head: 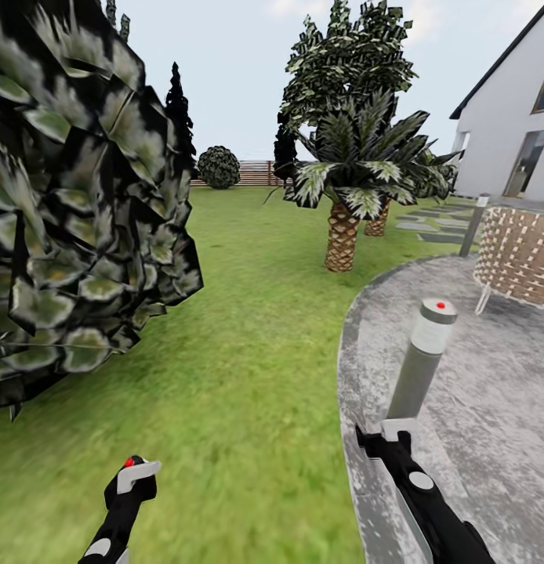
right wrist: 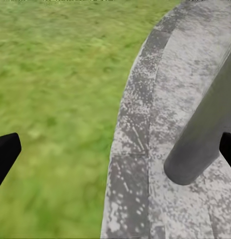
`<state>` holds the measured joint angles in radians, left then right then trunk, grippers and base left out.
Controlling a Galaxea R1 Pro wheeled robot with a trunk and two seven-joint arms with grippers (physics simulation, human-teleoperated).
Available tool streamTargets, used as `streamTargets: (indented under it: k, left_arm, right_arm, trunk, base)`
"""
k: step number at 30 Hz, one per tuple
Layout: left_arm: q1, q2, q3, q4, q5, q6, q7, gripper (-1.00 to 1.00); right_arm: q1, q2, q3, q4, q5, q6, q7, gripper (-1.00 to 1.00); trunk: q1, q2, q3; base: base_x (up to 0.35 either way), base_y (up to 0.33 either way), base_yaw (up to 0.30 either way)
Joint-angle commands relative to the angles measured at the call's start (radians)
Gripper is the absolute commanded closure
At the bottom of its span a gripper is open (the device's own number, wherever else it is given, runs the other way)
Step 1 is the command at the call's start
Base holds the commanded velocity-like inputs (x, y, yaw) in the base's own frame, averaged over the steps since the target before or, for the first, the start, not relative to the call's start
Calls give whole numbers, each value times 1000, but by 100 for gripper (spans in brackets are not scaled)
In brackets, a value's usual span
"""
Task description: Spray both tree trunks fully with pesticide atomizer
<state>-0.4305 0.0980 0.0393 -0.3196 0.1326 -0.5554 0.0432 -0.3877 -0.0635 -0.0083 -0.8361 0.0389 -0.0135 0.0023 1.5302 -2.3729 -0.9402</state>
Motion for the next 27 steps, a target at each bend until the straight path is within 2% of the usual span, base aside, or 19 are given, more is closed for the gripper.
streamTargets:
  k: [1, 27]
  left_arm:
    - [-1, 0, -2, 1, 6, -3, 0, 100]
    - [-1, 2, -1, 1, 7, -3, 0, 100]
  right_arm:
    - [0, 0, -1, 0, 4, -1, 0, -100]
    - [0, 0, -1, 0, 4, -3, 0, -100]
  trunk:
    - [0, 0, -1]
    - [0, 0, -1]
  base:
    - [336, 0, 0]
    - [336, 38, 0]
